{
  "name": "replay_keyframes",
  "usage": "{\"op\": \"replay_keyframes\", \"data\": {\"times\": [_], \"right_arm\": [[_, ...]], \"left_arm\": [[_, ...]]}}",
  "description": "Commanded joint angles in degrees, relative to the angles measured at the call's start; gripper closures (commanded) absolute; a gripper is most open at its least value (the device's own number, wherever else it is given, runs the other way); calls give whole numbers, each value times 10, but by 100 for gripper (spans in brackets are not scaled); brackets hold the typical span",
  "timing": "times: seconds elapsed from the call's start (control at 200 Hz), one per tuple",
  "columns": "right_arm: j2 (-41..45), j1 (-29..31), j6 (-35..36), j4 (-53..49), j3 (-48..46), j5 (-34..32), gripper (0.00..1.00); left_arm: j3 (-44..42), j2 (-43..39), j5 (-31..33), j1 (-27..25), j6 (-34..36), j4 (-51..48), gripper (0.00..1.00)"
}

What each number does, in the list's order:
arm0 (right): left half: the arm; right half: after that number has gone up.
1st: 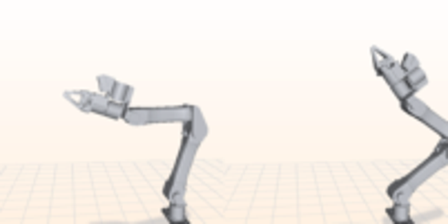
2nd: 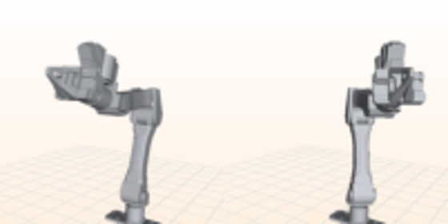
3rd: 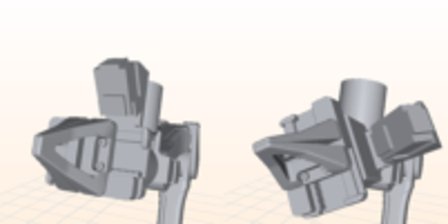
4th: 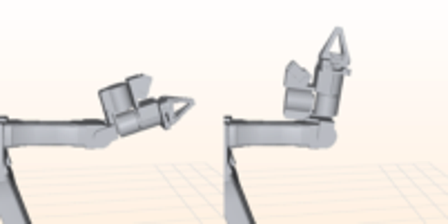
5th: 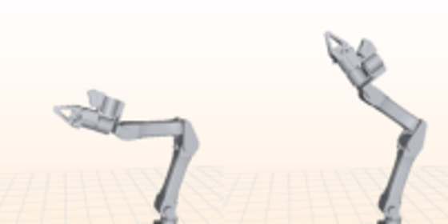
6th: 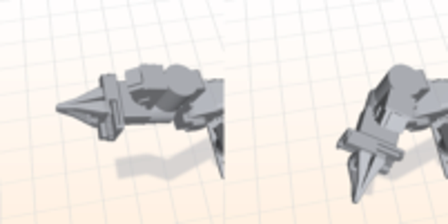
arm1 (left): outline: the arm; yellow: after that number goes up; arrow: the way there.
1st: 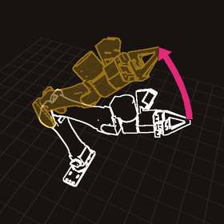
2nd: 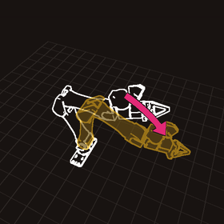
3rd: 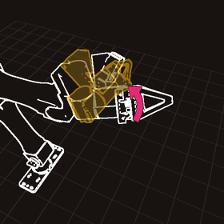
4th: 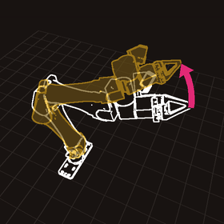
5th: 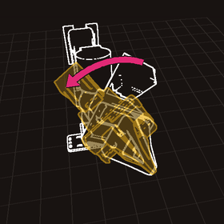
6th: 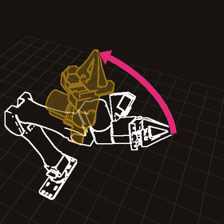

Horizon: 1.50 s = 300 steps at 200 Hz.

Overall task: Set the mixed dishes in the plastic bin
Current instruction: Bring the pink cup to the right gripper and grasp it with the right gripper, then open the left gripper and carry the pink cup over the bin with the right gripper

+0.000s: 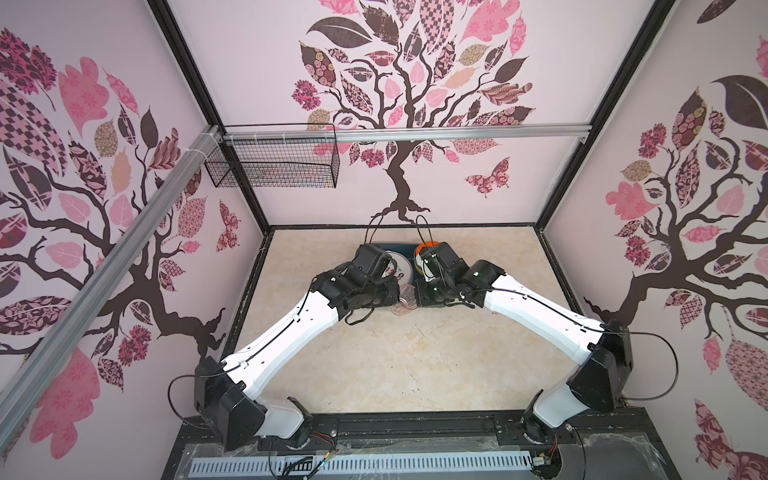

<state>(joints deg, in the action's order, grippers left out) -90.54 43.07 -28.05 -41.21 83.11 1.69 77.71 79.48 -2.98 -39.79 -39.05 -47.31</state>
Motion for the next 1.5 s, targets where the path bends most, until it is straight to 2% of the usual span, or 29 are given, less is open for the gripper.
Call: {"op": "replay_keyframes", "data": {"times": [0.0,0.27,0.42,0.565,0.99,1.496], "right_arm": [[-3,-14,8,-5,14,-21,95],[4,-57,20,-16,25,-18,96],[8,-88,30,-23,31,-20,96],[1,-116,38,-29,38,-21,96],[-61,-177,45,-25,68,-26,96],[-128,-189,54,-22,82,-44,96]], "left_arm": [[8,-23,17,2,1,-12,75],[-36,-74,8,30,-6,-11,62],[-69,-108,-24,58,-7,-3,51],[-98,-139,-81,79,4,21,46],[-147,-163,-116,81,6,31,44],[-163,-166,-126,82,2,40,43]]}}
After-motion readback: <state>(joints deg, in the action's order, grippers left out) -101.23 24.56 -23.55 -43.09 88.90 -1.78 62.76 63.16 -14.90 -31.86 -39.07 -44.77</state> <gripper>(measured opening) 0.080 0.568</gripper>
